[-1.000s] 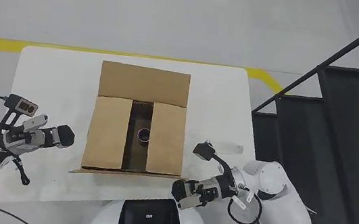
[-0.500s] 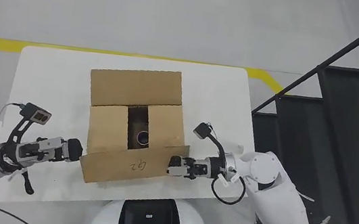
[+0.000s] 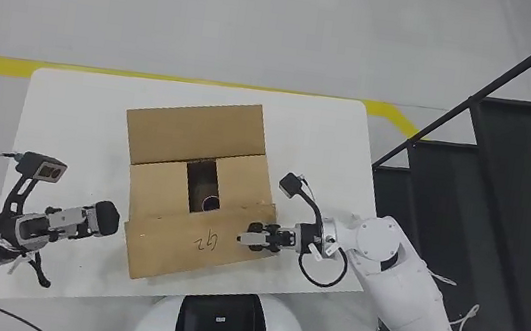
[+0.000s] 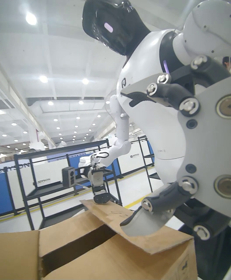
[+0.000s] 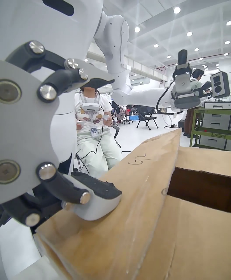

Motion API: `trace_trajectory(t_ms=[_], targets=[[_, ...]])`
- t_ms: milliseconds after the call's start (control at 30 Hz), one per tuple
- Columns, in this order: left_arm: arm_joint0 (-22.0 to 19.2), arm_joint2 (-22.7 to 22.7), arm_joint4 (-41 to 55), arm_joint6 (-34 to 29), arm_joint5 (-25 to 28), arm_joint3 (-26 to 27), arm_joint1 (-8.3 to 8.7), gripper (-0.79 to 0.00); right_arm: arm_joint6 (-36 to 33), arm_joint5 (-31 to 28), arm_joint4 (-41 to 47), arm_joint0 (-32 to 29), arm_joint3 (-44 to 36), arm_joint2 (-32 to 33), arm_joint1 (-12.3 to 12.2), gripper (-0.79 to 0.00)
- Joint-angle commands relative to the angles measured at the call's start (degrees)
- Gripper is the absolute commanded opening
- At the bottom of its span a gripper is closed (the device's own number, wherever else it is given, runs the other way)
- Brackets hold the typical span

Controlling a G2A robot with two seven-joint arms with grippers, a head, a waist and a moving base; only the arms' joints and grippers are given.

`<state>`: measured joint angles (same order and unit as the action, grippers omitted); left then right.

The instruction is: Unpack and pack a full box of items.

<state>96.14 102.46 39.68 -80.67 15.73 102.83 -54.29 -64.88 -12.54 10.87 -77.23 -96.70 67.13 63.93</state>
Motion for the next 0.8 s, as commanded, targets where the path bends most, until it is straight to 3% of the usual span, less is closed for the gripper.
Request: trace_trajectory(t_ms=[0, 133, 300, 433, 567, 767], targets=[[0.1, -1.2, -4.0, -1.2, -0.1, 0.3, 0.15, 0.000, 0.6, 0.4, -0.4, 0.6, 0.3, -0.5, 0.0, 0.000], [-0.5, -4.1, -9.5, 0.0, 0.2, -0.1, 0.18, 0.000, 2.3, 1.2, -1.8, 1.5, 0.6, -1.3, 0.1, 0.000], [-1.1, -6.4, -17.6, 6.0, 2.2, -0.6, 0.08, 0.000, 3.8, 1.6, -2.9, 2.3, 0.9, -1.8, 0.0, 0.000], [-0.9, -7.4, -21.5, 9.5, 3.0, -0.6, 0.06, 0.000, 5.4, -0.9, -3.3, 3.6, 0.1, -0.2, -0.2, 0.000], [-0.6, -7.9, -22.4, 11.1, 3.2, -0.5, 0.09, 0.000, 8.0, -4.7, -4.0, 5.7, 0.0, 2.4, -0.4, 0.000], [0.2, -7.3, -21.7, 12.0, 3.8, -0.1, 0.25, 0.000, 13.6, -5.2, -7.7, 12.8, 5.7, 2.2, 0.1, 0.000]])
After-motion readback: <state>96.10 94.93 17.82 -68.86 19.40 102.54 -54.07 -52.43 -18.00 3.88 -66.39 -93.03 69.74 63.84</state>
